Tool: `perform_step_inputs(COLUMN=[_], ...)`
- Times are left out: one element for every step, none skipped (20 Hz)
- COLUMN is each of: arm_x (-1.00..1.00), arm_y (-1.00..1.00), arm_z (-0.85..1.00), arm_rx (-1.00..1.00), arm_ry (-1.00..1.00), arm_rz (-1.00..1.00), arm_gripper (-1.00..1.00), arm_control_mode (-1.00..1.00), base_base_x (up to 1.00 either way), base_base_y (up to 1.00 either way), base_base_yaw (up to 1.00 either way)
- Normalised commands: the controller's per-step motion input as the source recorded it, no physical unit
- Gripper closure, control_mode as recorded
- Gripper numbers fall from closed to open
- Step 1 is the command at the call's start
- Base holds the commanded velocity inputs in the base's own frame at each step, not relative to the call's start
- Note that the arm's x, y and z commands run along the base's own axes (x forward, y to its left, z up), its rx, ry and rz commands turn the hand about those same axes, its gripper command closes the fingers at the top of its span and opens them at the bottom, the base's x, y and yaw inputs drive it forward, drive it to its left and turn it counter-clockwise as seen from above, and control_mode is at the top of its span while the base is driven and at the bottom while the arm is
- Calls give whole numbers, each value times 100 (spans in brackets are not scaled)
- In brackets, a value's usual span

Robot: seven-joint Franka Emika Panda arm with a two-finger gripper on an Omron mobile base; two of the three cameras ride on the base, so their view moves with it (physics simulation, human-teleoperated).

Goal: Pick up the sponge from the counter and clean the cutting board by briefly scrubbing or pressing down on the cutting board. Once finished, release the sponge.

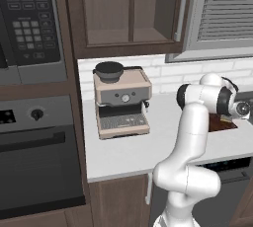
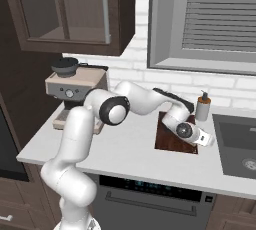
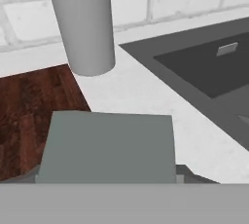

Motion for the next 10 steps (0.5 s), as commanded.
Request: perform_step_inputs(arm_x=[14,19,25,41,51,49,48,54,54,56], arm_y=[39,41,42,37,37,36,36,38,43,40], arm_z=[-100,-100,-100,-80,-60,-33,-24,-22,-21,-26], arm_rx=[-9,-8,-8,-5,-1,-1,0,0,0,0], arm_ry=[-32,-30,-28,-28,-20,-16,-11,-8,-7,-5], arm_rz=[0,0,0,0,0,0,0,0,0,0], arm_gripper=[100,100,100,100,100,100,100,100,100,100], arm_control_mode=[-100,-100,-100,-100,-100,-100,-100,-100,-100,-100], base_base_x=[0,0,0,0,0,0,0,0,0,0], base_base_y=[0,0,0,0,0,0,0,0,0,0], base_base_yaw=[0,0,0,0,0,0,0,0,0,0])
